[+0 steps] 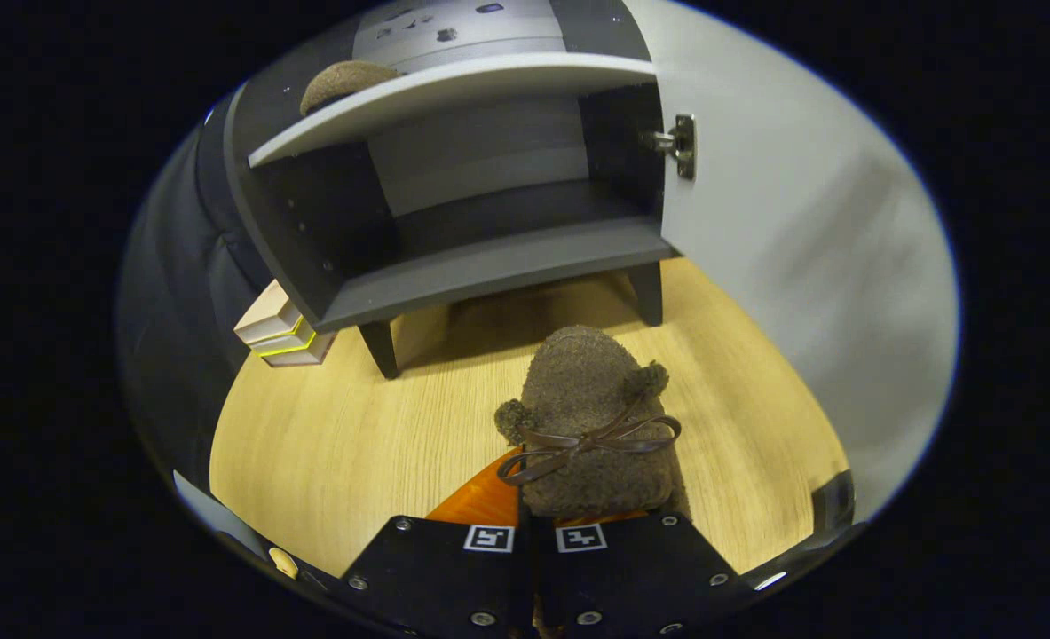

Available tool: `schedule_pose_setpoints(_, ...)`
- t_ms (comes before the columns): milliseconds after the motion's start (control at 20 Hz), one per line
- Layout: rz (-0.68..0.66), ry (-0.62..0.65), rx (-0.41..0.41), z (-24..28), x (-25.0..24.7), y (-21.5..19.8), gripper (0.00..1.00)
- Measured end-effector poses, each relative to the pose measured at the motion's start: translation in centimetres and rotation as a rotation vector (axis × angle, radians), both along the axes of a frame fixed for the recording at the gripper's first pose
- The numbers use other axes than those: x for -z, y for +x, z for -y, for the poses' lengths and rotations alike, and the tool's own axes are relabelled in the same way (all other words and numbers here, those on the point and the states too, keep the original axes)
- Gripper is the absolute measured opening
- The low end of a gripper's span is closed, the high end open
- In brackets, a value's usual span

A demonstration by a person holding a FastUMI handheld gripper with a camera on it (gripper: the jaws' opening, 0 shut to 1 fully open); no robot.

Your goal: Open the shoe cabinet door, grab the shoes and put them into the shoe cabinet, then close the shoe cabinet door.

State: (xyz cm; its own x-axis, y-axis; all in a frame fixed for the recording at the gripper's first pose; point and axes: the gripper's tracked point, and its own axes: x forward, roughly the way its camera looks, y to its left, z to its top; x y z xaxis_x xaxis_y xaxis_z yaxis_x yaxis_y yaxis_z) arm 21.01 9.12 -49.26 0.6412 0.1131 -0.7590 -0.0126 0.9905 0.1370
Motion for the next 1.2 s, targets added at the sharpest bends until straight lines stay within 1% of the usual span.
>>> schedule_pose_setpoints(100, 0.045, -0.002, 0.039, -0.6, -3.4, 0.4, 0.03)
schedule_pose_setpoints(350, 0.147, -0.049, 0.07, -2.1, -11.2, 0.9, 0.03)
schedule_pose_setpoints(550, 0.202, -0.039, 0.099, -3.5, -16.8, 2.2, 0.03)
schedule_pose_setpoints(700, 0.253, -0.051, 0.092, -4.1, -20.3, 4.5, 0.03)
schedule_pose_setpoints(900, 0.308, -0.068, 0.061, -5.1, -23.6, 8.8, 0.03)
schedule_pose_setpoints(1050, 0.33, -0.08, 0.033, -5.6, -24.5, 12.5, 0.03)
schedule_pose_setpoints(1200, 0.308, -0.068, 0.003, -6.1, -24.0, 16.6, 0.03)
